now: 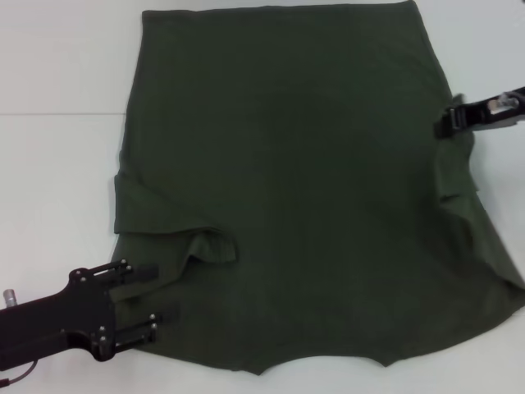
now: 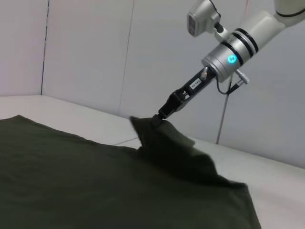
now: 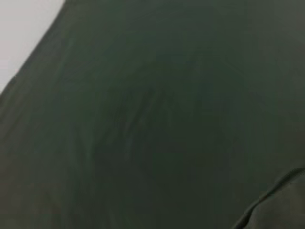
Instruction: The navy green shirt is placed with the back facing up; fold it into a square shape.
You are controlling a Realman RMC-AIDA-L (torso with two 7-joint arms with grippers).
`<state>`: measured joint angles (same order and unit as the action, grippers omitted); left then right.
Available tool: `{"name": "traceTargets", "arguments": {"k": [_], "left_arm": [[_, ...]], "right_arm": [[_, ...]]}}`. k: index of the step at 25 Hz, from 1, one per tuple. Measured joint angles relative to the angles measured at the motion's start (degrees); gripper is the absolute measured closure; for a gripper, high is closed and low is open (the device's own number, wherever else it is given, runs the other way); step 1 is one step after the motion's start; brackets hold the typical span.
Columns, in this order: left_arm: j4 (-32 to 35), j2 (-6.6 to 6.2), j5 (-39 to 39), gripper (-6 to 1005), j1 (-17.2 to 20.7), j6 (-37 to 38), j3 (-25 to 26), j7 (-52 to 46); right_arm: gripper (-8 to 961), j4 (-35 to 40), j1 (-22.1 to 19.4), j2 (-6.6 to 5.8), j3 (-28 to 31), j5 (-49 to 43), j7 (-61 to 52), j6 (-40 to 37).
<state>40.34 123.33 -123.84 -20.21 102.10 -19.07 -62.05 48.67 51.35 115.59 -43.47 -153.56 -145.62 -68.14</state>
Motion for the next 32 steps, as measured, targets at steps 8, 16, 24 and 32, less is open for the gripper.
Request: {"name": "traceTargets", "arguments": {"k": [8, 16, 24, 32], "left_arm": [[-0.03, -0.02, 0.10, 311, 0.08, -0.29, 0.00, -0.33], [-0.35, -0.02, 0.31, 311, -0.07, -0.58, 0.01, -1.28], [1.42, -1.70, 0.04, 317, -1.28, 0.47, 2.93, -25.30], [6.98, -5.12, -5.09, 329, -1.84, 3.80, 7.05, -57.22]], "right_arm": [[921, -1.65, 1.00, 1.31, -1.65, 0.81, 1.51, 1.80], [783, -1.48, -1.82, 1.44, -1.10, 5.95, 4.29, 2.14], [530, -1.68, -14.29, 0.15, -0.83, 33.98, 34.75, -9.22], [64, -3.81, -27.58, 4.25, -1.37, 45.22, 71.26, -22.66]]}}
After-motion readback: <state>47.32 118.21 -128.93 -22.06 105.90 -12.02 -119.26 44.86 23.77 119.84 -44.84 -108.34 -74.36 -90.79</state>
